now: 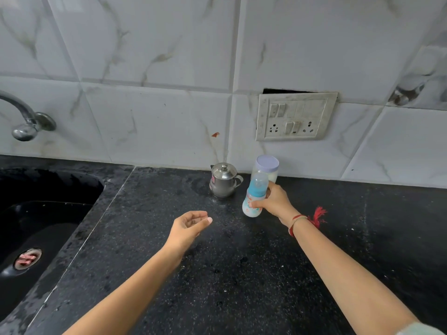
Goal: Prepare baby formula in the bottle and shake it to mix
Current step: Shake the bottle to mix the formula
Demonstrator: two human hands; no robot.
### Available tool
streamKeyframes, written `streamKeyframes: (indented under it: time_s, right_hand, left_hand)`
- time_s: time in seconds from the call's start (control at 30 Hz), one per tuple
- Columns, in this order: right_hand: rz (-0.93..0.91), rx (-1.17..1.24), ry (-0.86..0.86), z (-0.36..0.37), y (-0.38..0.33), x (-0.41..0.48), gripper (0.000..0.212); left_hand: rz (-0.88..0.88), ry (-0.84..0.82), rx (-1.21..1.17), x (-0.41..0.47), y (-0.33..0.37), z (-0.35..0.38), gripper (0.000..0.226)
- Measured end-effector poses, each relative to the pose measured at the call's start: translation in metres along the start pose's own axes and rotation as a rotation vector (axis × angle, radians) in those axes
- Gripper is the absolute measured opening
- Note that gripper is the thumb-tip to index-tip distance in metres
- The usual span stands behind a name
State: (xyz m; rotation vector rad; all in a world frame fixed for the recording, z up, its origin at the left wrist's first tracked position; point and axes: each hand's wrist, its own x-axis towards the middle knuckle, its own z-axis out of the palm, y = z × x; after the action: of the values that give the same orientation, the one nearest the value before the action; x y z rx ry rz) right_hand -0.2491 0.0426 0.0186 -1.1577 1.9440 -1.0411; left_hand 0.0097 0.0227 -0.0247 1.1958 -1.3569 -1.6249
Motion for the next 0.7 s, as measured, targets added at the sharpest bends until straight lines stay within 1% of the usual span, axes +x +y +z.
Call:
streamKeyframes:
  time_s: [0.1,0.7]
  right_hand:
    - [0.017,-0.023,0.01,0.004,0.004,0.008,0.061]
    - [0.067,-0.018,-0.035,0.012,0.017,0.023,0.065]
  left_hand:
    - [0.003,0.034,-0.006,0.011,0.001,0.001,0.021]
    - [-0.047,0.052,-0.008,0.031,-0.009,0.004,0.015]
